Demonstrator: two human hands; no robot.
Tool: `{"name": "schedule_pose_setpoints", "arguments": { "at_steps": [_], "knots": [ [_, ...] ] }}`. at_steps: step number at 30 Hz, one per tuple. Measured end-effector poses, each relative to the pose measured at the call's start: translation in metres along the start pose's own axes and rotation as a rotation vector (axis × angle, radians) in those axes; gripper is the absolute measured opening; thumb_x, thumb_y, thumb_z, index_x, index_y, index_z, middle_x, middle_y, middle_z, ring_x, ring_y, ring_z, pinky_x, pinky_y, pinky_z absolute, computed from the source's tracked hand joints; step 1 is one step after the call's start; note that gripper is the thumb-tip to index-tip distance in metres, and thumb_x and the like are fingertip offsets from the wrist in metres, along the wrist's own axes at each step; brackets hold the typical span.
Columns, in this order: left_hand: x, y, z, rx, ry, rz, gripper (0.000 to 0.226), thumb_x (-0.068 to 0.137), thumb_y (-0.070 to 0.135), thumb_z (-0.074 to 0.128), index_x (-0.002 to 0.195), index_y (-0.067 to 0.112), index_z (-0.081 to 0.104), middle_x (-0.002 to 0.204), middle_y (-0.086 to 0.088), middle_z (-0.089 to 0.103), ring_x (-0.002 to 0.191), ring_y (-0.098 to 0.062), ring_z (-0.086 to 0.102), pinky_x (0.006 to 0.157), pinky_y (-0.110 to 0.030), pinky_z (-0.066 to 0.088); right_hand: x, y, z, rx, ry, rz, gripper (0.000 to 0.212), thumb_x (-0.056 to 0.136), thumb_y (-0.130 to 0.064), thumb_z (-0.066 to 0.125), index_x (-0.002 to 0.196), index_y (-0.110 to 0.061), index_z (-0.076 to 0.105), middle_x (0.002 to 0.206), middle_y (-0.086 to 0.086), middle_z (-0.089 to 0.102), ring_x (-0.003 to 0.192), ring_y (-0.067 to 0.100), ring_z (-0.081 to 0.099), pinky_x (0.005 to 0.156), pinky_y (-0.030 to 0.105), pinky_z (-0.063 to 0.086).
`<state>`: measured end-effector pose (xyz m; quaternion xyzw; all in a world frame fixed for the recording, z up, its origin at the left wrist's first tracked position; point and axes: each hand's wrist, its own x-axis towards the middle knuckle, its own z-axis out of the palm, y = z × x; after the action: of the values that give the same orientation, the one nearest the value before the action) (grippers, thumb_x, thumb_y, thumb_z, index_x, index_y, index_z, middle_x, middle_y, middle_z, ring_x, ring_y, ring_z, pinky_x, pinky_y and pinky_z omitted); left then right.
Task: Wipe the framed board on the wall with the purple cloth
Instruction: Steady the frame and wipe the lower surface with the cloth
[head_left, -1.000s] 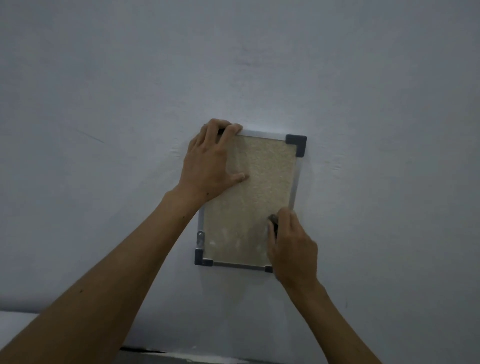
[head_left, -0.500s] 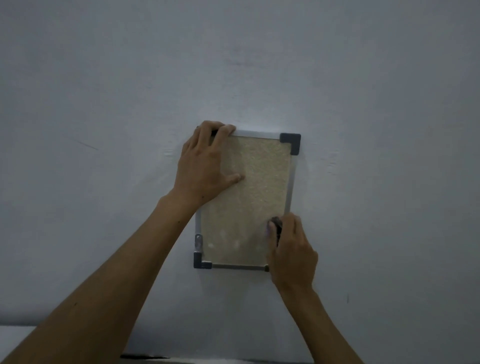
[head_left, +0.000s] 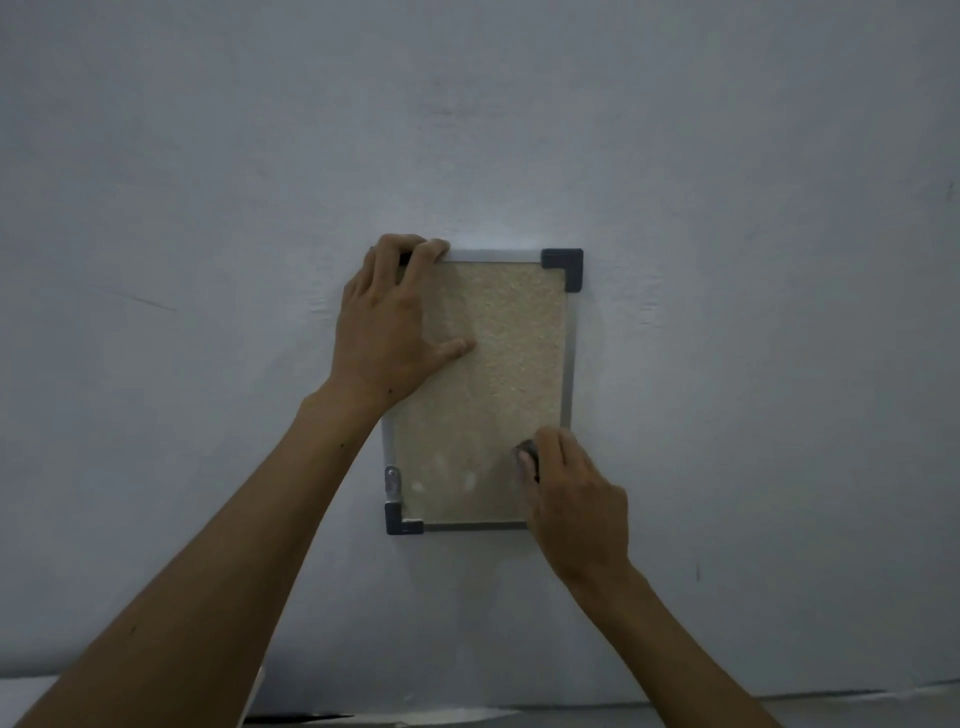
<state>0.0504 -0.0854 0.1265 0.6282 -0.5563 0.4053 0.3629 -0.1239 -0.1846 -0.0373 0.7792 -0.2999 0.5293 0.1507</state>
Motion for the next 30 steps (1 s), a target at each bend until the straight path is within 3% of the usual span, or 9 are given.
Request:
{"name": "schedule_pose_setpoints", "arguments": {
  "at_steps": [4, 7, 11, 15, 17, 20, 22, 27, 30],
  "knots": [
    [0.001, 0.001, 0.0, -0.002, 0.005, -0.002, 0.094, 0.063, 0.054, 0.084, 0.14, 0.019, 0.043, 0.135, -0.006, 0.04, 0.125, -0.022, 0.042, 0.103, -0.04, 0.042, 0.002, 0.007, -0.003, 0.046, 0.034, 0.104, 0.016, 0.103, -0.029, 0.057, 0.096, -0.015, 0.053, 0.088, -0.001, 0.055, 0.057, 0.011, 0.049, 0.036, 0.025, 0.04],
    [0.0, 0.001, 0.0, -0.002, 0.001, -0.002, 0.094, 0.063, 0.054, 0.084, 0.14, 0.019, 0.043, 0.136, -0.006, 0.039, 0.125, -0.022, 0.042, 0.103, -0.04, 0.042, -0.003, 0.012, -0.003, -0.016, -0.008, -0.032, 0.013, 0.102, -0.027, 0.059, 0.096, -0.016, 0.055, 0.086, -0.003, 0.053, 0.058, 0.006, 0.04, 0.037, 0.021, 0.033],
    [-0.001, 0.001, 0.0, -0.013, 0.01, -0.004, 0.094, 0.063, 0.053, 0.084, 0.14, 0.019, 0.043, 0.136, -0.006, 0.04, 0.125, -0.022, 0.042, 0.103, -0.04, 0.042, 0.003, 0.011, -0.007, 0.025, 0.014, 0.111, 0.017, 0.103, -0.031, 0.056, 0.098, -0.015, 0.055, 0.09, -0.002, 0.055, 0.058, 0.01, 0.049, 0.036, 0.025, 0.037],
    [-0.001, 0.002, 0.0, -0.01, -0.002, -0.003, 0.094, 0.062, 0.054, 0.084, 0.14, 0.02, 0.043, 0.136, -0.006, 0.039, 0.125, -0.021, 0.042, 0.103, -0.04, 0.042, -0.007, 0.0, -0.004, -0.012, -0.085, -0.065, 0.01, 0.099, -0.022, 0.062, 0.096, -0.017, 0.054, 0.086, -0.005, 0.054, 0.059, 0.006, 0.04, 0.037, 0.02, 0.031],
    [0.0, 0.001, 0.0, -0.011, 0.002, -0.003, 0.094, 0.063, 0.054, 0.084, 0.14, 0.02, 0.043, 0.135, -0.005, 0.039, 0.124, -0.021, 0.042, 0.104, -0.039, 0.042, 0.003, 0.005, -0.008, 0.025, -0.054, -0.061, 0.012, 0.101, -0.027, 0.059, 0.095, -0.018, 0.052, 0.085, -0.006, 0.053, 0.057, 0.005, 0.036, 0.04, 0.018, 0.026],
    [0.0, 0.0, 0.0, -0.013, 0.003, -0.002, 0.094, 0.063, 0.054, 0.084, 0.14, 0.02, 0.043, 0.135, -0.006, 0.039, 0.124, -0.022, 0.042, 0.104, -0.039, 0.041, 0.023, 0.012, -0.013, 0.086, 0.022, 0.0, 0.014, 0.103, -0.03, 0.054, 0.098, -0.017, 0.053, 0.089, -0.004, 0.053, 0.057, 0.007, 0.043, 0.04, 0.02, 0.035],
    [0.001, 0.0, 0.0, -0.011, 0.003, -0.004, 0.094, 0.063, 0.055, 0.084, 0.139, 0.02, 0.043, 0.135, -0.006, 0.039, 0.125, -0.022, 0.042, 0.103, -0.04, 0.042, 0.028, 0.015, -0.016, 0.078, 0.008, -0.064, 0.011, 0.103, -0.025, 0.055, 0.098, -0.015, 0.054, 0.089, -0.003, 0.052, 0.06, 0.009, 0.045, 0.039, 0.024, 0.04],
    [0.0, -0.001, 0.002, -0.013, 0.007, -0.013, 0.094, 0.062, 0.054, 0.084, 0.14, 0.021, 0.043, 0.135, -0.005, 0.039, 0.125, -0.021, 0.041, 0.104, -0.039, 0.041, 0.033, 0.035, -0.023, -0.061, -0.191, -0.467, 0.008, 0.099, -0.019, 0.059, 0.103, -0.019, 0.053, 0.095, -0.004, 0.053, 0.068, 0.013, 0.05, 0.037, 0.03, 0.042],
    [0.001, 0.0, 0.002, -0.021, 0.011, -0.011, 0.095, 0.061, 0.054, 0.085, 0.14, 0.021, 0.043, 0.135, -0.005, 0.039, 0.125, -0.021, 0.042, 0.105, -0.04, 0.041, 0.053, 0.038, -0.034, -0.017, -0.118, -0.371, 0.007, 0.103, -0.025, 0.053, 0.1, -0.019, 0.053, 0.091, -0.005, 0.054, 0.067, 0.011, 0.052, 0.038, 0.029, 0.043]
  ]
}}
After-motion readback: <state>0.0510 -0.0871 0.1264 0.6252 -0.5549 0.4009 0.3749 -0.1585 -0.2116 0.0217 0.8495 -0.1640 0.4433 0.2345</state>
